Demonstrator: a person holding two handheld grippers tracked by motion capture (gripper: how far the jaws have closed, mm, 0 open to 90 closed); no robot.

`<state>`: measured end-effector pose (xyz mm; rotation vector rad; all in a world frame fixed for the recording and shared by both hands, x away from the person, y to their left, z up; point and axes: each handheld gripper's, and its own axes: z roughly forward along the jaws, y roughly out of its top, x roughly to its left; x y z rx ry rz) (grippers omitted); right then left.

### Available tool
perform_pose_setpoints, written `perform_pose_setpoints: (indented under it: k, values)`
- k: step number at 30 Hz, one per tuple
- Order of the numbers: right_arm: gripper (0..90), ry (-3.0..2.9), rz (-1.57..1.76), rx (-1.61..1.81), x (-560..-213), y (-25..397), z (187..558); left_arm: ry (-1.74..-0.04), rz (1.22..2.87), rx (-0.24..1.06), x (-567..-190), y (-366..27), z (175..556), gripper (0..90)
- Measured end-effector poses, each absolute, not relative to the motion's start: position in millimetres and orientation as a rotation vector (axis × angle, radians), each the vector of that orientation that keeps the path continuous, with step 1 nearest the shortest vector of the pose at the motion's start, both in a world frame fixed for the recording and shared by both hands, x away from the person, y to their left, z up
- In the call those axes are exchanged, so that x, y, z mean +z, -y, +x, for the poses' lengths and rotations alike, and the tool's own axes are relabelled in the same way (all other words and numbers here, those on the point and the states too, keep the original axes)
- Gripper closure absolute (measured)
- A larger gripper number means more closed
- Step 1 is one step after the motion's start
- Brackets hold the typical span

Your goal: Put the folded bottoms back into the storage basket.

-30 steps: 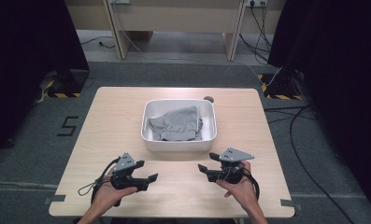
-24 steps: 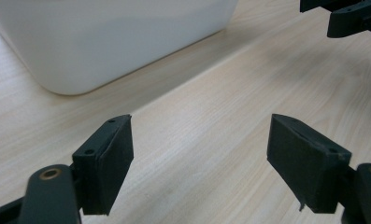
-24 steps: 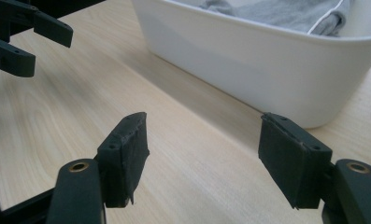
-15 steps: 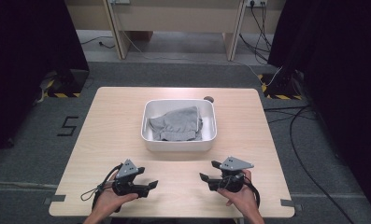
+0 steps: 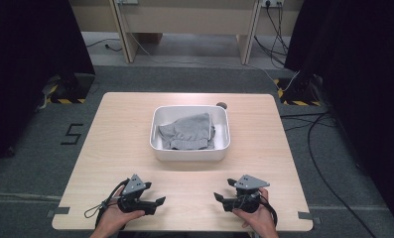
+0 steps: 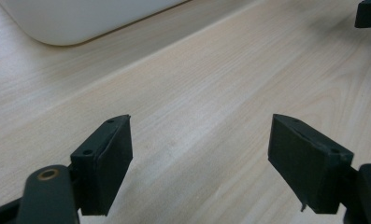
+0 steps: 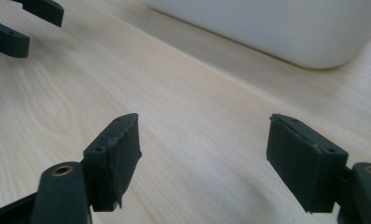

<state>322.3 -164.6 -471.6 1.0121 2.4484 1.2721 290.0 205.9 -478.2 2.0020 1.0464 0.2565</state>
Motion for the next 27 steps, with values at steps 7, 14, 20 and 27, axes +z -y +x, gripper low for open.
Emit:
perform_pose_setpoints:
  k: [7,14,20,27]
  values:
    - [22.3,-2.439,1.043,1.253,-475,170,315,-1.046,2.022,0.272,-481,-208,284,20.9]
    - [21.0,-2.443,1.051,1.242,-478,172,310,-1.041,2.033,0.289,-484,-209,277,20.1]
    - [19.7,-2.440,1.052,1.220,-480,173,306,-1.038,2.037,0.294,-485,-211,272,19.2]
    - [18.2,-2.446,1.063,1.194,-483,174,301,-1.044,2.044,0.301,-487,-213,268,18.4]
